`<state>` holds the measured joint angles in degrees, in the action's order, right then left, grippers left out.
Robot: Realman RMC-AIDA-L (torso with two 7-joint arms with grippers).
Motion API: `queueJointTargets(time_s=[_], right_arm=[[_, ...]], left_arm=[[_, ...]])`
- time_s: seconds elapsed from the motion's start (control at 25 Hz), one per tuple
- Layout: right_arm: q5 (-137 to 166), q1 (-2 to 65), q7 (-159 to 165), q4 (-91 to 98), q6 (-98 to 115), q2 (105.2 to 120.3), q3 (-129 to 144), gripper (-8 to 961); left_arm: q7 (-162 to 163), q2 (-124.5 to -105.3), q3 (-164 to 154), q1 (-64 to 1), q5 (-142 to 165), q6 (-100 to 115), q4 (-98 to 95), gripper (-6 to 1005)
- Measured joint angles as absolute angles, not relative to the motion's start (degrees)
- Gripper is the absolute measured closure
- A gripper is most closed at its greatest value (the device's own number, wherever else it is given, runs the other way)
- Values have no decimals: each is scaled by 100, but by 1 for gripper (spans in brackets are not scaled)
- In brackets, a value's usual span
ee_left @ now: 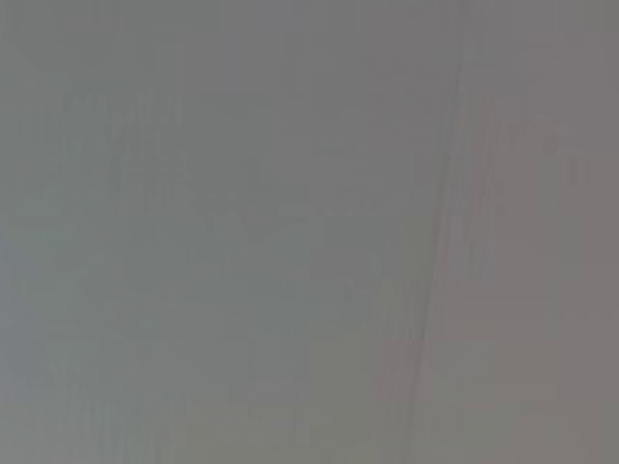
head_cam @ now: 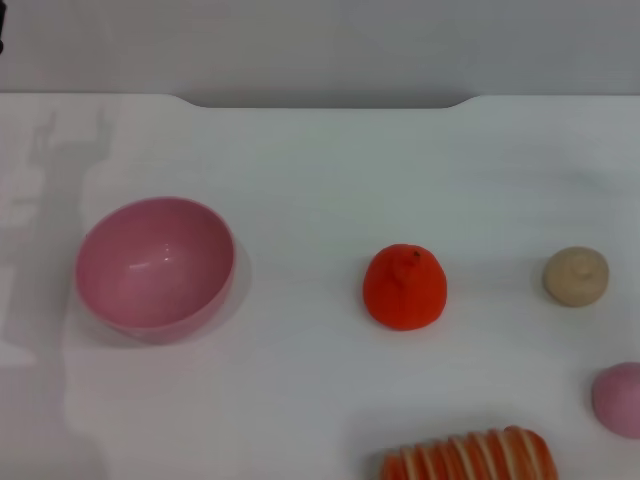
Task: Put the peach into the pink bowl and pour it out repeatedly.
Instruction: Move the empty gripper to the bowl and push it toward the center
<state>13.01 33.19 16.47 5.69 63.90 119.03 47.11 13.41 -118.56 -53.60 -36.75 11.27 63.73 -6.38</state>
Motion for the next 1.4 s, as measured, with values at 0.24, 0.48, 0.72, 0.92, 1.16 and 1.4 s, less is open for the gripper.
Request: queueJointTargets(time_s=[0.24,0.48,0.72,0.92,1.16,1.4], right_arm=[[1286,3297,1682,562,6397,11903,4657,330],[1285,3303,1693,503,6364,11902,4702,303],[1325,3399,1751,441,6334,11902,4712,303],[1332,3451,1752,437,6233,11900,4711,304],[1338,3448,1755,435,6188,11905,4711,304],[1344,3462,1757,431,6187,11909,4710,303]], left_arm=[[1328,-11845,-5448,-3679,1104,6282,-648,269],[1332,-11847,-5440,-3651,1101,6281,-650,208],[1406,-11860,-5252,-3660,1073,6243,-604,179],[1545,-11860,-5211,-3689,1069,6104,-642,183],[1547,-11857,-5208,-3692,931,6111,-659,183],[1581,-11858,-5218,-3697,449,6073,-650,184]])
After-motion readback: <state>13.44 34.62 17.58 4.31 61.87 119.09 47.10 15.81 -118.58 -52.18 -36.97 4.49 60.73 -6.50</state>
